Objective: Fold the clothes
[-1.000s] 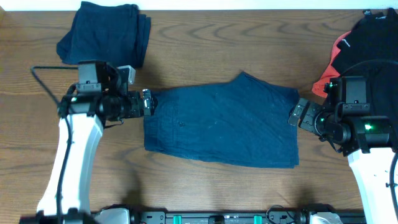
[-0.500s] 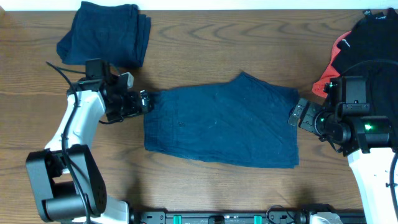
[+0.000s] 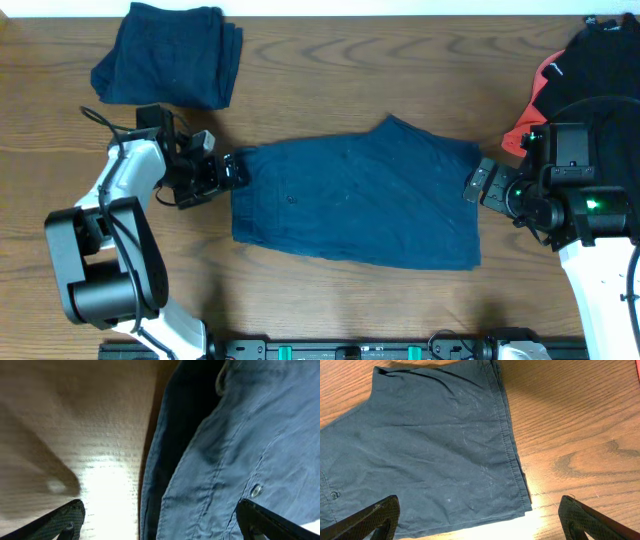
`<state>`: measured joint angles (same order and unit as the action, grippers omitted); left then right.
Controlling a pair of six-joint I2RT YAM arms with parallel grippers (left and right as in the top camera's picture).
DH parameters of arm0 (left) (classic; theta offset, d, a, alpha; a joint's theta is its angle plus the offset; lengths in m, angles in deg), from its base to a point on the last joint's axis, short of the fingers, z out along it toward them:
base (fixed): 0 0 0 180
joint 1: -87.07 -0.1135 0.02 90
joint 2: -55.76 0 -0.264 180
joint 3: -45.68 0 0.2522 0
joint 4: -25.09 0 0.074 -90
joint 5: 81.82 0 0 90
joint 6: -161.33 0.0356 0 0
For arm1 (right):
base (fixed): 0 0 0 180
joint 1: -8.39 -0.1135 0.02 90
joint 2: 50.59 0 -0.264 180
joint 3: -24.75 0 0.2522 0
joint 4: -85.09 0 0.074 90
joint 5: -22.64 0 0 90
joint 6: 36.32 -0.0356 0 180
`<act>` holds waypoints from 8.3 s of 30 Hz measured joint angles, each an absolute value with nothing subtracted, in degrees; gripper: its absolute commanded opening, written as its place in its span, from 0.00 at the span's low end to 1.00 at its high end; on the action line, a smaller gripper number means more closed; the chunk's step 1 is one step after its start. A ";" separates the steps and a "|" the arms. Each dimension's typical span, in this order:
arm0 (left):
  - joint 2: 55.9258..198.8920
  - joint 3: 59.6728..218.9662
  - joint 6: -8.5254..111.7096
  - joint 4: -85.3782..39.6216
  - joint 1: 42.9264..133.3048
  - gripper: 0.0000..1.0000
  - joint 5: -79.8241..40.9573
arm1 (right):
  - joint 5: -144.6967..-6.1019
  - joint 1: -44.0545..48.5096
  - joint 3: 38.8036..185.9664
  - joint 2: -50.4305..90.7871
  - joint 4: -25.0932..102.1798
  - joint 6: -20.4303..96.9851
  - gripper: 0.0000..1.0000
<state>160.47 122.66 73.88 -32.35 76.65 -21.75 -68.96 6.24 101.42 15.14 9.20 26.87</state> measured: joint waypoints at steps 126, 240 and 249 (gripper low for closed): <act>149.93 149.35 59.10 -58.17 114.90 0.06 -3.06 | -68.96 6.24 101.42 15.14 9.20 26.87 0.99; 174.52 134.97 77.59 -44.29 89.59 0.85 -35.76 | -68.96 6.24 101.42 15.14 9.20 26.87 0.99; 175.16 133.42 78.27 -36.03 90.22 0.53 -36.90 | -68.96 6.24 101.42 15.14 9.20 26.87 0.99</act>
